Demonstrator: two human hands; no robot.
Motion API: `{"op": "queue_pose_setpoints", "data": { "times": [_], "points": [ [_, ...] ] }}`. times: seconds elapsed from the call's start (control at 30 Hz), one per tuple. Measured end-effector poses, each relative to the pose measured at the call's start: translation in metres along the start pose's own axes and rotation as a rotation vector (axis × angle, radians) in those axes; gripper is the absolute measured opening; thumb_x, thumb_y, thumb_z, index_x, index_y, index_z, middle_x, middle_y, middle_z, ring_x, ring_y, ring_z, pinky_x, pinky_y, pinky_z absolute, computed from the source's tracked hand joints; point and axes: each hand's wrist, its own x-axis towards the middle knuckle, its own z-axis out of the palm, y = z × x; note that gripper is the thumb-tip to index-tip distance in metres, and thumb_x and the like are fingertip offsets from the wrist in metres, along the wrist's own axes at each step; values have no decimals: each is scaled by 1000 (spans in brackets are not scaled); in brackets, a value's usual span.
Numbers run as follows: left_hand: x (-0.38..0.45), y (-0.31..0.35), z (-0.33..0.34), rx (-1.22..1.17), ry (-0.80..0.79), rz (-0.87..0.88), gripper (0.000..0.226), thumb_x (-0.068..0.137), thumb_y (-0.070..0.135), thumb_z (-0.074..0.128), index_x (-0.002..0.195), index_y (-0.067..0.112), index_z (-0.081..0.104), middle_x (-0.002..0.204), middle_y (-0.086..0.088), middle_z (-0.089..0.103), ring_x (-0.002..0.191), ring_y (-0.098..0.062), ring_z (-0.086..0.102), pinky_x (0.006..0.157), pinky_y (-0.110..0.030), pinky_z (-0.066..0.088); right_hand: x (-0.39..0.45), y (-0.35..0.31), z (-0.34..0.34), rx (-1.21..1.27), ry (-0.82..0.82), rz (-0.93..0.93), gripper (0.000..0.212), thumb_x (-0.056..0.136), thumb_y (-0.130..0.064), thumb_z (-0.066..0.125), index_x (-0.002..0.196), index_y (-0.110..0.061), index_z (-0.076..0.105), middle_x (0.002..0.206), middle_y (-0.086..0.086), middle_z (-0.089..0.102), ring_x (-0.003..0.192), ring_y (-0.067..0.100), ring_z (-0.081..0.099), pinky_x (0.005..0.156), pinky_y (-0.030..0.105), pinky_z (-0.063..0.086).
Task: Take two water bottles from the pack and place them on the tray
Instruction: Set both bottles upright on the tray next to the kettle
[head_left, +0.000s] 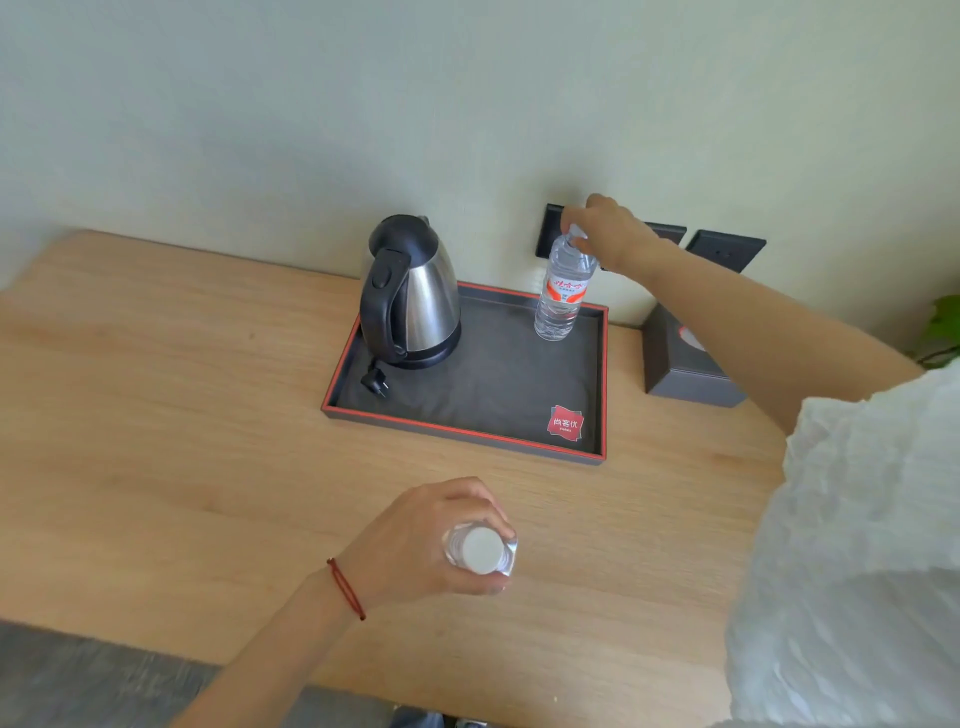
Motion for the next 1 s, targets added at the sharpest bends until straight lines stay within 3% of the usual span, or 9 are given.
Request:
{"op": "queue_pose_setpoints", "data": {
  "times": [0.2,0.3,0.37,0.43,0.5,0.67,0.8,0.9,1.0],
  "points": [
    [3,1,8,62,45,44,30,66,43,76,85,22,70,90,7,71,83,-10,69,69,-35,57,2,3,4,36,15,37,21,93,-6,50,113,-3,56,119,28,47,104,45,51,72,38,41],
    [10,0,2,37,158,-12,31,66,42,72,80,14,72,81,-1,72,74,-16,68,65,-36,56,2,8,6,54,38,29,21,92,-5,51,112,-3,56,117,28,49,102,44,52,76,40,45],
    [22,-1,-13,-21,281,-110,33,63,46,70,67,13,67,66,4,68,63,-7,61,62,-27,52,3,9,8,64,42,31,21,92,-5,51,112,-3,57,117,27,50,102,44,53,81,42,47],
    [43,1,-33,0,386,-116,29,62,48,70,60,20,63,55,11,57,56,-4,52,52,-14,38,4,10,9,87,44,51,23,91,-4,50,113,-4,57,118,26,51,104,42,52,80,40,45],
    [74,3,-56,32,426,-94,26,62,48,72,58,24,62,52,8,56,53,-5,48,48,-11,32,4,11,10,106,50,63,24,91,-4,49,113,-5,57,120,24,51,105,41,52,78,37,41],
    [173,-16,-97,69,486,-132,34,67,36,78,65,5,67,62,-18,66,59,-15,47,54,-22,38,5,12,9,125,56,68,21,90,-2,50,110,-4,58,117,24,51,101,41,53,76,35,43],
    [235,-38,-107,79,499,-183,38,68,33,78,66,-3,64,62,-15,55,62,-19,42,59,-25,35,7,15,10,100,55,48,20,91,-4,50,110,-5,58,117,23,51,99,40,55,76,34,44],
    [263,-50,-108,111,516,-197,36,68,32,79,59,3,59,60,-13,46,63,-20,35,57,-25,30,10,18,11,106,59,41,20,92,-5,50,111,-5,58,117,23,51,100,38,55,79,34,46],
    [278,-57,-104,173,508,-228,39,68,34,79,61,0,61,62,-16,50,64,-22,37,57,-28,33,10,19,12,98,72,32,22,93,-6,49,113,-5,57,118,23,51,100,36,56,80,33,46]
  ]
}}
